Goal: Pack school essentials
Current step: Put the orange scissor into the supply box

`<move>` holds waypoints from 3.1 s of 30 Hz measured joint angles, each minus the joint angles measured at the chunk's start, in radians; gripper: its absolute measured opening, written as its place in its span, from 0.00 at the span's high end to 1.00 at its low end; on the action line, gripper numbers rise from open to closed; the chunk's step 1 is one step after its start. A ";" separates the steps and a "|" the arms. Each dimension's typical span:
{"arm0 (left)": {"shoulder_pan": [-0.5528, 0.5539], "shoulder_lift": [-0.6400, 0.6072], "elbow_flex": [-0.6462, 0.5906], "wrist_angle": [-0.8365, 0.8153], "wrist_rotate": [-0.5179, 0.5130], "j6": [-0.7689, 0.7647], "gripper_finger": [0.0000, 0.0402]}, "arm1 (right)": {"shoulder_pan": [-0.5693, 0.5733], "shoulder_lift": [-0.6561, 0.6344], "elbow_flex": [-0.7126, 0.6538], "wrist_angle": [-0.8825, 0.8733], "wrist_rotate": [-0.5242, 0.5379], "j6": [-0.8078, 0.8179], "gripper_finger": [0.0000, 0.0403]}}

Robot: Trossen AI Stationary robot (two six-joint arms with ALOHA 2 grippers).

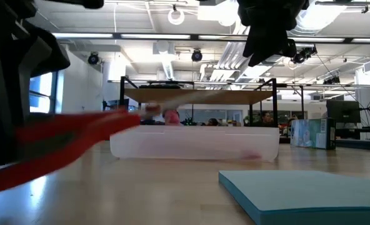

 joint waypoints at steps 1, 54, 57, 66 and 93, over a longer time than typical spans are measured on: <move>0.000 -0.008 0.000 0.001 0.000 0.002 0.92 | 0.000 -0.001 0.000 -0.001 0.000 -0.001 0.68; 0.623 -0.200 0.003 -0.241 0.446 0.873 0.91 | -0.024 -0.178 0.000 -0.106 0.115 0.160 0.68; 0.630 -0.200 0.003 -0.230 0.469 0.830 0.91 | -0.036 -0.179 0.000 -0.114 0.115 0.161 0.68; 0.641 -0.200 0.003 -0.223 0.489 0.779 0.94 | -0.071 -0.179 0.000 -0.117 0.115 0.161 0.68; 0.643 -0.076 0.003 -0.181 0.507 0.779 0.90 | -0.085 -0.178 0.000 -0.138 0.118 0.202 0.68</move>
